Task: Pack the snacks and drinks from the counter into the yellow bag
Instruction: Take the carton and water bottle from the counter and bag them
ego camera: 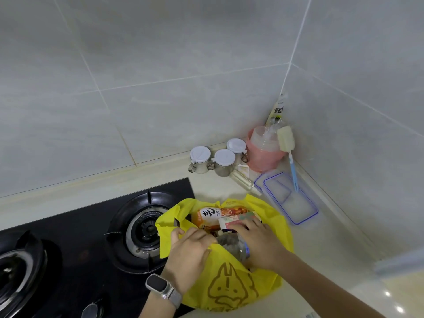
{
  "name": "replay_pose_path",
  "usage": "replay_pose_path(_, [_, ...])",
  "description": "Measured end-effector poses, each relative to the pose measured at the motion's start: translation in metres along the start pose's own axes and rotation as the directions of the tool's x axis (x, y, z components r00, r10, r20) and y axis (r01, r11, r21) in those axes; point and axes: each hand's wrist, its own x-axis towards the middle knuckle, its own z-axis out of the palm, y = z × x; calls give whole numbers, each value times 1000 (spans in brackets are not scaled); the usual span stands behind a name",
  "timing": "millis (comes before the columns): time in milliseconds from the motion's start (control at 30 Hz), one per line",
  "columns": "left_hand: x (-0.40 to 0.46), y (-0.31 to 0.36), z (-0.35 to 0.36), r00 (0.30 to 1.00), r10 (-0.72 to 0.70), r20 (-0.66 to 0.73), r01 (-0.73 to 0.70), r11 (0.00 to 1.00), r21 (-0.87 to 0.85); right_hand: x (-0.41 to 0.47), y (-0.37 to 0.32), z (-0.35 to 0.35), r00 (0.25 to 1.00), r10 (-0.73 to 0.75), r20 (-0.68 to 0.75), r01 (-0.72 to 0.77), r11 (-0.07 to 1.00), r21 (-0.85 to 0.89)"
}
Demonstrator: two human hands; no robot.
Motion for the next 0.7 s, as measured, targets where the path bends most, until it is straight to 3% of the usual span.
replay_pose_path(200, [-1, -2, -4, 995, -73, 61, 71, 997, 29, -7, 15, -3, 999, 35, 38, -38, 996, 78])
replay_pose_path(700, [5, 7, -13, 982, -142, 127, 152, 986, -72, -21, 14, -11, 996, 51, -67, -36, 977, 208])
